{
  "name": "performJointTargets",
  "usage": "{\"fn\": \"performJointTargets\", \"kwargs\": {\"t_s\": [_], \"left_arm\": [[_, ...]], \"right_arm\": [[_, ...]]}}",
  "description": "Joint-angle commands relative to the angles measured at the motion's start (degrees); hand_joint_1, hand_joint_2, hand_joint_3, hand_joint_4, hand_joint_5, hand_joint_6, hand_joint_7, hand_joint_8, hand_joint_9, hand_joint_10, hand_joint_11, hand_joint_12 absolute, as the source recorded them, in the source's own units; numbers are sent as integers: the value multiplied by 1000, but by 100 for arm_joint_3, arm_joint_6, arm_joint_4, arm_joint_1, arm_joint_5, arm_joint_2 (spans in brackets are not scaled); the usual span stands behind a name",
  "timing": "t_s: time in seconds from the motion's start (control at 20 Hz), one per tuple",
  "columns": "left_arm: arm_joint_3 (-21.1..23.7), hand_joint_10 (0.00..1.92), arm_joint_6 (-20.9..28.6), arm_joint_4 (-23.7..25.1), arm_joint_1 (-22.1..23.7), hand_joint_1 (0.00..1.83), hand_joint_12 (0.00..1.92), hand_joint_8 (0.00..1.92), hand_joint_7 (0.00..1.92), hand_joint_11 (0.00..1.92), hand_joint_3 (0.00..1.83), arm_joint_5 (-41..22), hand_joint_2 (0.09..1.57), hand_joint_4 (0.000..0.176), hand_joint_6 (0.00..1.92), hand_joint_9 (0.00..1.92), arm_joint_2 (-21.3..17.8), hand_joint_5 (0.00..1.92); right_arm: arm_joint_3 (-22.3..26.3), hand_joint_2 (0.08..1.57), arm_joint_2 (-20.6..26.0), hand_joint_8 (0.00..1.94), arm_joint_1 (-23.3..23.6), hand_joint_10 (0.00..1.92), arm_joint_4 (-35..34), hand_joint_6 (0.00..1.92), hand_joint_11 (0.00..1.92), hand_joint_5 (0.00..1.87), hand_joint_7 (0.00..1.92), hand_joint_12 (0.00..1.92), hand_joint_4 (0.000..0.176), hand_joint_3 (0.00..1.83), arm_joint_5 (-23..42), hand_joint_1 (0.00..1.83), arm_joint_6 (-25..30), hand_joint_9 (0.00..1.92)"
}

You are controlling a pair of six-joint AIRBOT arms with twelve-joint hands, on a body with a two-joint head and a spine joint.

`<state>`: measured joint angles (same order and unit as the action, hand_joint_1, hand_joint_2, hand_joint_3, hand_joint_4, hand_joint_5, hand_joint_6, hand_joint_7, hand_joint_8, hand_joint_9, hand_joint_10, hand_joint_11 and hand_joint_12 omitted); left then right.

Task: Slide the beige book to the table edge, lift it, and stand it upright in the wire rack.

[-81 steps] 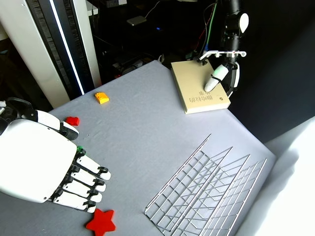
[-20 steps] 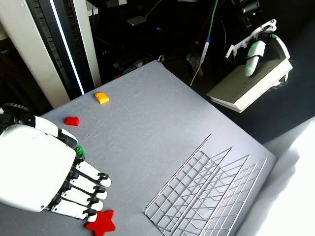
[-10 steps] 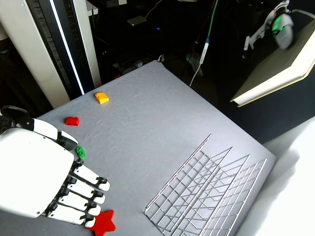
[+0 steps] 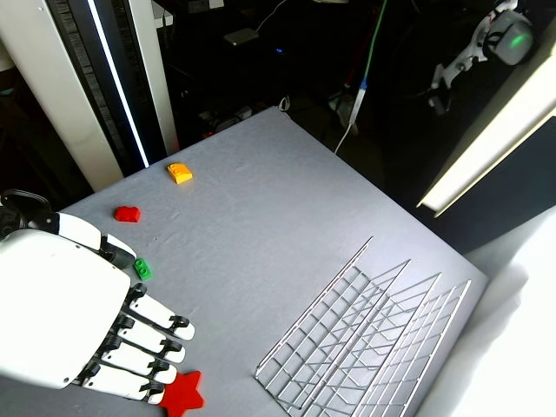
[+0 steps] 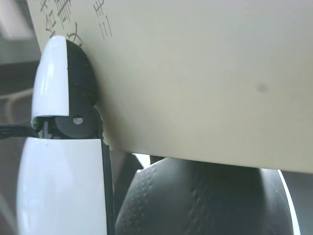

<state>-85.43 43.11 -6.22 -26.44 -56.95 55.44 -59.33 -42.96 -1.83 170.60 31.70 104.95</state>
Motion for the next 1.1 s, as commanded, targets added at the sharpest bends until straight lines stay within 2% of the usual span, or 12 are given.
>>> {"fn": "performJointTargets", "kwargs": {"t_s": [0.0,0.1,0.15,0.2,0.3,0.4,0.45,0.55,0.7,0.75,0.85,1.05], "left_arm": [[5,1481,115,-329,123,1351,1443,1364,729,761,0,-770,1205,0,1151,775,-91,809],[192,1350,120,-331,192,1478,1628,1291,751,769,0,-846,1170,0,1056,776,-103,838],[284,1350,120,-330,203,1482,1629,1290,747,774,0,-846,1169,0,1054,771,-85,842],[344,1427,119,-329,223,1381,1504,1308,765,750,2,-846,1183,0,1104,784,-42,843],[360,1354,113,-314,370,1480,1611,1294,754,790,0,-847,1171,0,1077,776,133,807],[251,1402,119,-234,443,1480,1654,1344,700,765,1,-845,1184,0,1076,735,341,823],[184,1490,121,-234,461,1374,1535,1385,695,760,2,-845,1204,0,1115,747,447,834],[71,1394,125,-235,463,1477,1660,1319,721,747,0,-835,1185,0,1097,748,629,820],[-63,1424,125,-247,429,1480,1610,1398,677,803,1,-832,1189,0,1110,719,900,783],[-79,1491,122,-285,401,1372,1478,1440,670,790,1,-834,1212,0,1136,747,972,805],[-108,1407,48,-550,321,1477,1601,1354,713,806,0,-870,1189,0,1140,731,1102,765],[-304,1359,31,-611,292,1483,1584,1315,732,816,0,-880,1173,0,1100,751,1361,810]], "right_arm": [[-17,1177,44,5,64,5,197,6,0,189,197,585,0,0,-401,256,25,198],[-16,1179,43,1,64,2,197,1,0,180,191,598,0,0,-400,249,25,195],[-16,1183,43,0,62,0,197,0,0,168,181,578,0,1,-396,235,25,185],[-16,1174,44,5,60,6,197,5,0,186,200,604,0,0,-393,272,25,204],[-16,1178,48,4,55,5,197,3,0,189,205,604,0,1,-392,253,25,210],[-15,1183,49,2,55,3,197,3,0,202,216,626,0,1,-392,240,23,217],[-15,1182,49,0,54,2,197,0,0,195,211,621,0,1,-392,236,24,215],[-15,1180,49,0,54,1,197,0,0,195,213,572,0,0,-392,245,25,217],[-15,1182,49,3,50,3,197,4,0,204,212,567,0,0,-396,238,27,217],[-14,1179,49,5,48,5,197,7,0,222,228,603,0,0,-396,256,28,229],[-14,1185,49,2,48,2,197,1,0,205,213,585,0,1,-396,236,31,217],[-15,1189,49,6,46,5,197,3,0,190,210,579,0,3,-394,199,23,215]]}}
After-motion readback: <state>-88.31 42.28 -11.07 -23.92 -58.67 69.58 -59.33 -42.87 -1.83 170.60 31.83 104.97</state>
